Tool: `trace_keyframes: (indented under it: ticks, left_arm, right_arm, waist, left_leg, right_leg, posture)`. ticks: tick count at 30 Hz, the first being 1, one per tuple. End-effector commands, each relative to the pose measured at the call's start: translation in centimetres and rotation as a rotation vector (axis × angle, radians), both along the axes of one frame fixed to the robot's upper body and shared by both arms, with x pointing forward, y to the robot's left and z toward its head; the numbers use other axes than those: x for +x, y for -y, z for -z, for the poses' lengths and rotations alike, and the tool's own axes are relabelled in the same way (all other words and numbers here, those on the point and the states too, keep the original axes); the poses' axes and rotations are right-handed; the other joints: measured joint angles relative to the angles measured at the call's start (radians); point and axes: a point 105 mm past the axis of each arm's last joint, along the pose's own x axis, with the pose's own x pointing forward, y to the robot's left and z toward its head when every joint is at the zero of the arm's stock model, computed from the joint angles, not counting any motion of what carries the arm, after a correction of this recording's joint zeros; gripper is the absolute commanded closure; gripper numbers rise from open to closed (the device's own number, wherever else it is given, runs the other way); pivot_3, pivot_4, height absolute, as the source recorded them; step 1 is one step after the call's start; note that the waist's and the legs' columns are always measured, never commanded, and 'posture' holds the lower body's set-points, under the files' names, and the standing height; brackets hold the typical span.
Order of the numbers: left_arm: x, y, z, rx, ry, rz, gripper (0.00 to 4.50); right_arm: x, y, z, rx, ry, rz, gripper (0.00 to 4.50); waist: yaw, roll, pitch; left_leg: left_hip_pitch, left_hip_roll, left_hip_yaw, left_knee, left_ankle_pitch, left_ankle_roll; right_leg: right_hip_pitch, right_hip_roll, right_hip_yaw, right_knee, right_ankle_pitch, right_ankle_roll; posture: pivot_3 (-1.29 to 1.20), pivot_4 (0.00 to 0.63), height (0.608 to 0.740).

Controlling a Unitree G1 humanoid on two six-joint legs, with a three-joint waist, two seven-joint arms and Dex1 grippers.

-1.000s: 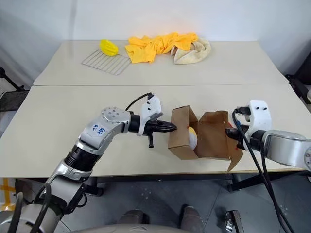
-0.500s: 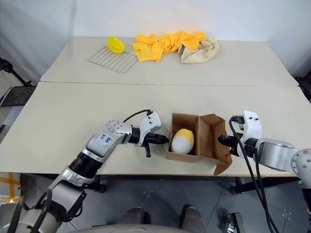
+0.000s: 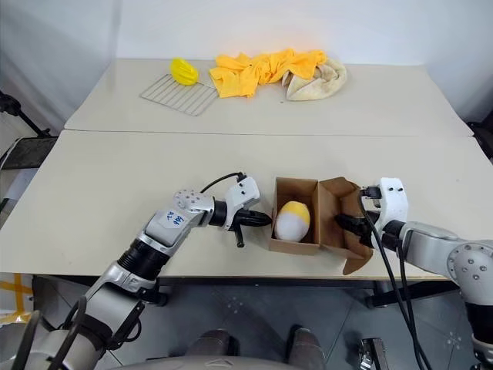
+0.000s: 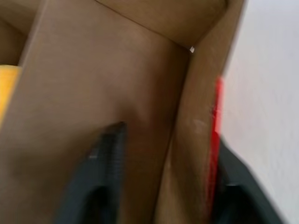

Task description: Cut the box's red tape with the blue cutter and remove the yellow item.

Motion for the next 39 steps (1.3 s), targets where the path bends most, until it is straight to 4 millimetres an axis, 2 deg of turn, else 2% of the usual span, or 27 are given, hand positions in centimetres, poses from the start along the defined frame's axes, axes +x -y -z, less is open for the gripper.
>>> trace_keyframes:
  ticks: [1,3,4,7,12,20,23,25,29,34,36,38,39]
  left_arm:
    - [0.0,0.0,-0.1,0.006,0.017,0.004,4.50]
    - [0.1,0.0,-0.1,0.008,0.015,0.003,4.50]
    - [0.1,-0.1,-0.1,0.008,0.015,0.003,4.50]
    - [0.1,-0.1,-0.1,0.010,0.015,0.003,4.50]
    - [0.2,-0.4,0.1,0.019,0.014,-0.003,4.50]
    - [1.0,-2.1,0.2,0.033,0.015,-0.064,4.50]
    - [2.1,-3.5,-1.4,-0.024,0.028,-0.130,4.50]
    - [2.8,-4.4,-3.0,-0.081,0.044,-0.172,4.50]
    - [3.6,-5.6,-5.8,-0.167,0.054,-0.223,3.64]
    - [3.7,-5.1,-8.5,-0.196,0.093,-0.201,2.14]
    - [3.1,-3.3,-10.2,-0.218,0.119,-0.133,1.57]
    - [2.5,-2.1,-11.0,-0.206,0.158,-0.067,0.90]
    - [1.4,-0.4,-10.9,-0.158,0.193,0.048,0.54]
  right_arm:
    - [0.2,0.3,-2.6,0.004,0.102,-0.022,0.76]
    - [0.3,0.7,-3.6,0.002,0.136,-0.027,0.05]
    - [0.3,0.8,-3.8,-0.001,0.144,-0.030,0.01]
    - [0.2,1.2,-4.4,-0.018,0.157,-0.048,0.01]
    - [0.0,3.4,-5.7,-0.078,0.177,-0.051,0.01]
    - [-1.0,5.5,-7.3,-0.170,0.234,-0.071,0.01]
    - [-2.2,5.6,-8.8,-0.222,0.326,-0.124,0.01]
    - [-3.4,5.1,-9.1,-0.254,0.363,-0.198,0.01]
    - [-6.1,3.8,-8.6,-0.315,0.402,-0.353,0.00]
    - [-7.5,3.6,-8.3,-0.401,0.475,-0.412,0.00]
    - [-8.1,3.4,-8.3,-0.417,0.518,-0.430,0.00]
    - [-8.4,3.2,-8.2,-0.423,0.537,-0.443,0.00]
    - [-8.9,2.6,-8.2,-0.415,0.552,-0.467,0.00]
  waist:
    - [-0.001,0.000,0.000]
    - [-0.001,0.000,0.000]
    - [-0.001,0.000,0.000]
    - [-0.001,0.000,0.000]
    - [-0.001,0.001,0.000]
    - [-0.012,0.001,0.000]
    - [-0.017,0.001,0.001]
    - [-0.019,0.002,0.001]
    - [-0.018,0.002,0.002]
    - [-0.010,0.002,0.002]
    - [-0.008,0.001,0.002]
    - [-0.010,0.001,0.002]
    - [-0.012,0.001,0.002]
  left_leg:
    - [0.000,0.000,0.000,0.000,0.000,0.000]
    - [0.000,0.000,0.000,0.000,0.000,0.000]
    - [0.000,0.000,0.000,0.000,0.000,0.000]
    - [0.000,0.000,0.000,0.000,0.000,0.000]
    - [0.000,0.000,0.000,0.000,0.000,0.000]
    - [0.000,0.000,0.000,0.000,0.000,0.000]
    - [0.000,0.000,0.000,-0.001,0.000,0.000]
    - [0.000,0.000,0.000,-0.001,0.000,0.000]
    - [0.000,0.001,0.000,-0.002,0.000,0.000]
    - [0.000,-0.001,0.000,0.000,0.000,0.000]
    - [0.000,-0.001,0.000,0.000,0.000,0.000]
    - [0.000,-0.001,-0.001,0.000,0.000,0.000]
    - [0.000,-0.001,0.000,0.000,0.000,0.000]
  right_leg:
    - [0.000,0.000,0.000,0.000,0.000,0.000]
    - [0.000,0.000,0.000,0.000,0.000,0.000]
    - [0.000,0.000,0.000,0.000,0.000,0.000]
    - [0.000,0.000,0.000,0.000,0.000,0.000]
    - [0.000,0.000,0.000,0.000,0.000,0.000]
    - [0.000,0.000,0.000,0.000,0.000,0.000]
    - [0.000,0.000,0.000,0.000,0.000,0.000]
    - [-0.001,0.000,0.000,0.000,0.000,0.000]
    - [-0.001,0.001,-0.001,0.000,0.000,0.001]
    - [0.000,0.000,0.000,0.000,0.001,0.003]
    - [0.000,0.000,0.000,0.000,0.001,0.003]
    - [0.000,0.000,0.000,0.000,0.001,0.003]
    - [0.000,0.000,0.000,0.000,0.001,0.003]
  posture:
    - [0.00,0.150,0.740]
    - [0.00,0.150,0.740]
    - [0.00,0.150,0.740]
    - [0.00,0.150,0.740]
    - [0.00,0.150,0.740]
    - [0.00,0.150,0.740]
    - [0.00,0.150,0.740]
    - [0.00,0.150,0.740]
    - [0.00,0.150,0.740]
    - [0.00,0.150,0.740]
    - [0.00,0.150,0.740]
    - [0.00,0.150,0.740]
    - [0.00,0.150,0.740]
